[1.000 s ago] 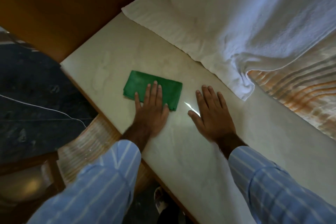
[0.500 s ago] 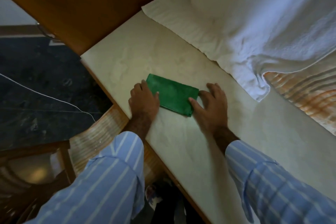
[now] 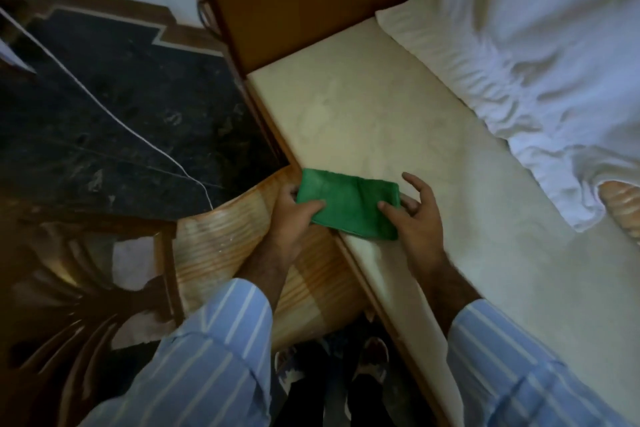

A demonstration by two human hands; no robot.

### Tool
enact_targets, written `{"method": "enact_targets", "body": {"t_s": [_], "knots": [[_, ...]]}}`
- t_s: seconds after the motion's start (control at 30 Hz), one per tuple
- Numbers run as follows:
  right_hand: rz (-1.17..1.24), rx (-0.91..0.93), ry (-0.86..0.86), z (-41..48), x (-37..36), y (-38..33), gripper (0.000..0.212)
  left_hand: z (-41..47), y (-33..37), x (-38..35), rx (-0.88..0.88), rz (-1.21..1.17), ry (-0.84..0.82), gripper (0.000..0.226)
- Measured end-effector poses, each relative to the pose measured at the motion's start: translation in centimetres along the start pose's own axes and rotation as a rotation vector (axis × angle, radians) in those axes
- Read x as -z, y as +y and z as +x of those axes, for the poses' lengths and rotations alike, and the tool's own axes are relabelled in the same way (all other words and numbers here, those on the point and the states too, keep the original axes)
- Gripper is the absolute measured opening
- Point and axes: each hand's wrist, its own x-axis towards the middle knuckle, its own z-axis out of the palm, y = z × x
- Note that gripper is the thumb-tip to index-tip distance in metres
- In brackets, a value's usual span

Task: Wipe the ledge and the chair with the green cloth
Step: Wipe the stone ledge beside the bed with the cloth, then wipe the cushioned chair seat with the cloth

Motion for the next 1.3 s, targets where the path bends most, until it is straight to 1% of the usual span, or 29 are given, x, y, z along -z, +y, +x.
{"method": "enact_targets", "body": {"t_s": [0.07, 0.1, 0.2, 0.23, 0.27, 0.4, 0.5, 0.57, 0.6, 0.63, 0.73, 0.8, 0.87, 0.9, 1.0, 1.1, 1.13, 1.17, 1.2, 1.23, 1.27, 1.3], "knots": [[0.044, -0.057, -0.047, -0.8, -2.8, 0.3, 0.065, -0.1, -1.0, 4.1, 0.069, -0.143, 0.025, 0.054], [0.030, -0.069, -0.066, -1.3, -4.5, 0.6, 0.061, -0.1, -1.6, 6.5, 0.111, -0.191, 0.029, 0.055], [-0.107, -0.056, -0.141, -2.8, -9.4, 2.0, 0.031, -0.2, -3.8, 13.4, 0.195, -0.281, -0.034, 0.035], [-0.151, -0.047, -0.161, -3.1, -10.6, 2.4, 0.023, -0.2, -4.5, 15.0, 0.206, -0.290, -0.052, 0.030], [-0.184, -0.050, -0.185, -3.2, -12.1, 3.2, 0.021, -0.2, -5.4, 16.8, 0.212, -0.299, -0.042, 0.028], [-0.297, -0.112, -0.289, -2.7, -16.6, 7.7, 0.018, 0.2, -9.5, 22.0, 0.233, -0.280, 0.048, 0.028], [-0.363, -0.178, -0.319, -2.0, -18.9, 12.1, 0.017, 1.1, -13.4, 24.8, 0.313, -0.210, 0.102, 0.027], [-0.421, -0.223, -0.326, -1.4, -19.9, 15.0, 0.012, 1.8, -15.7, 26.0, 0.360, -0.208, 0.119, 0.022], [-0.454, -0.239, -0.332, -0.9, -20.4, 16.4, 0.012, 2.4, -16.9, 26.4, 0.370, -0.213, 0.136, 0.019], [-0.482, -0.253, -0.341, -0.4, -20.9, 17.8, 0.017, 3.1, -17.8, 26.7, 0.377, -0.221, 0.153, 0.017], [-0.509, -0.310, -0.379, 1.3, -22.5, 21.1, 0.030, 5.5, -19.8, 27.6, 0.372, -0.240, 0.192, 0.020], [-0.503, -0.353, -0.415, 2.8, -24.0, 23.1, 0.043, 7.7, -20.6, 28.4, 0.325, -0.217, 0.232, 0.024], [-0.516, -0.354, -0.435, 4.8, -25.8, 24.5, 0.049, 10.2, -21.0, 29.1, 0.251, -0.158, 0.264, 0.026], [-0.527, -0.328, -0.435, 5.9, -26.7, 24.8, 0.050, 11.5, -20.8, 29.3, 0.206, -0.102, 0.275, 0.029], [-0.514, -0.274, -0.445, 9.3, -30.5, 25.9, 0.049, 15.8, -20.3, 30.7, 0.089, 0.185, 0.366, 0.042], [-0.534, -0.268, -0.454, 11.8, -33.2, 26.5, 0.047, 19.5, -19.8, 31.6, 0.090, 0.444, 0.416, 0.045], [-0.590, -0.218, -0.448, 12.3, -33.5, 26.6, 0.043, 20.3, -19.9, 31.6, 0.077, 0.552, 0.428, 0.049], [-0.696, -0.111, -0.433, 12.7, -33.3, 26.7, 0.036, 20.7, -19.9, 31.6, 0.046, 0.731, 0.449, 0.054], [-0.829, 0.044, -0.410, 13.0, -32.7, 26.9, 0.030, 20.8, -20.1, 31.4, -0.018, 0.964, 0.479, 0.059], [-0.969, 0.215, -0.394, 13.5, -31.8, 27.1, 0.030, 20.6, -20.4, 31.2, -0.110, 1.193, 0.507, 0.062], [-1.101, 0.355, -0.393, 14.3, -30.6, 27.5, 0.036, 20.3, -20.8, 31.0, -0.223, 1.329, 0.518, 0.064], [-1.218, 0.429, -0.400, 15.3, -29.4, 27.8, 0.041, 20.1, -21.1, 30.7, -0.326, 1.382, 0.481, 0.065]]}}
